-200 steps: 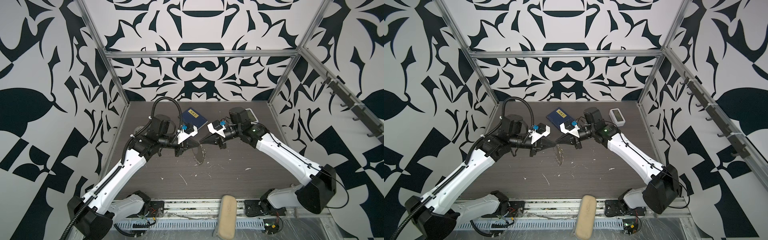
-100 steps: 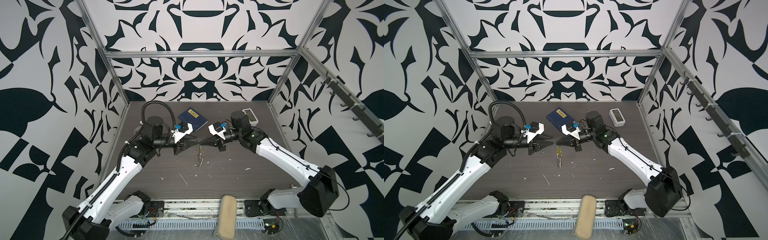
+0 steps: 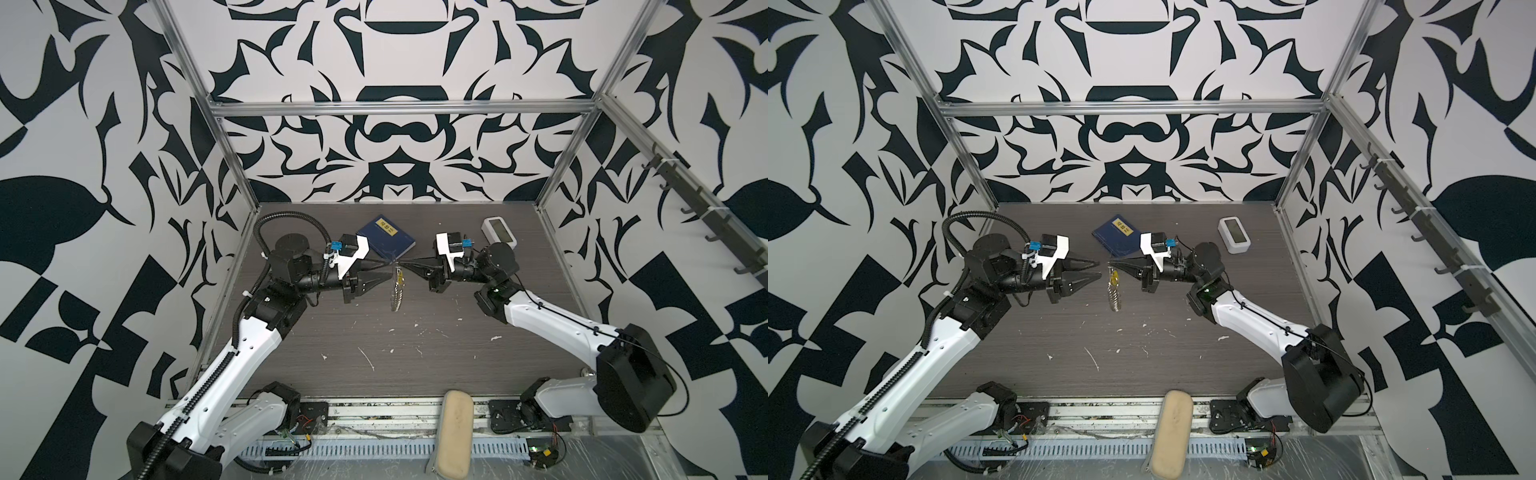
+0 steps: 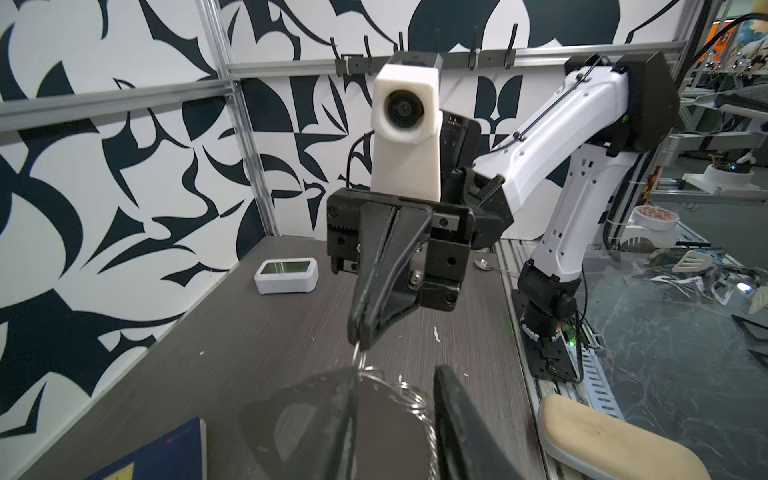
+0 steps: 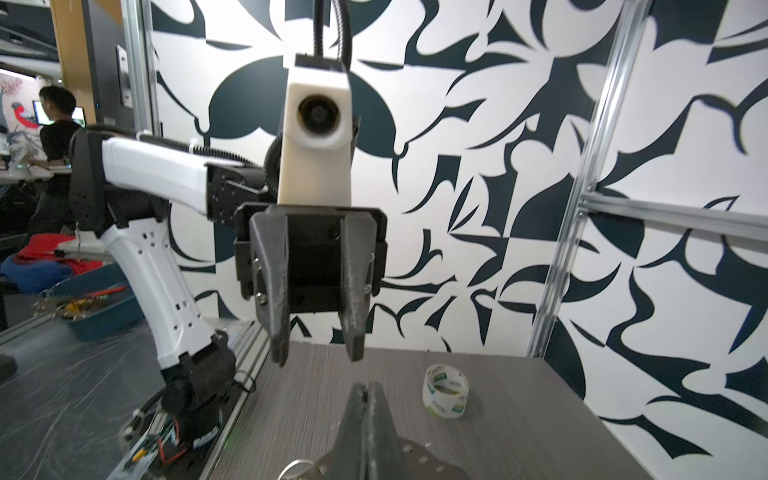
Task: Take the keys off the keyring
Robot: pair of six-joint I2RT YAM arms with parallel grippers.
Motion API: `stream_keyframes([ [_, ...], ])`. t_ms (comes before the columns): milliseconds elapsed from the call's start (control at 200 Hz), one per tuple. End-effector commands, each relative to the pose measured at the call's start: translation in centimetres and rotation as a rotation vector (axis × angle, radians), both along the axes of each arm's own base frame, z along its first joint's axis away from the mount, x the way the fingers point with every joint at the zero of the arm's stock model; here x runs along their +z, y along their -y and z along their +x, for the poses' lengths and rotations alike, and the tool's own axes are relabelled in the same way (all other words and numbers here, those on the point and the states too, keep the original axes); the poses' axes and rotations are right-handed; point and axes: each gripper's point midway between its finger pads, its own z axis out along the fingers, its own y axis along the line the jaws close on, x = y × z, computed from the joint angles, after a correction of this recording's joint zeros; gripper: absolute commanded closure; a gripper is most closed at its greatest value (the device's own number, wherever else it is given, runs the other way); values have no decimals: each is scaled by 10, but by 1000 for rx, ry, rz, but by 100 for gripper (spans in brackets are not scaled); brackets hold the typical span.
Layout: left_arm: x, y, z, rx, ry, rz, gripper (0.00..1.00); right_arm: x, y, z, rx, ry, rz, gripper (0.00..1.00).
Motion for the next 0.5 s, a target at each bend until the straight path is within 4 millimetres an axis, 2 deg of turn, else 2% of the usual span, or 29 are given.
stream_keyframes([
  [0, 14, -2, -6, -25, 27, -60, 65, 56, 19, -11, -23, 98, 226, 100],
  [195, 24, -2, -2, -38, 41, -97, 66, 66, 22, -8, -50, 97, 267, 100],
  [495, 39, 9, 8, -106, 41, -126, 67, 80, 26, -17, -30, 120, 284, 100],
])
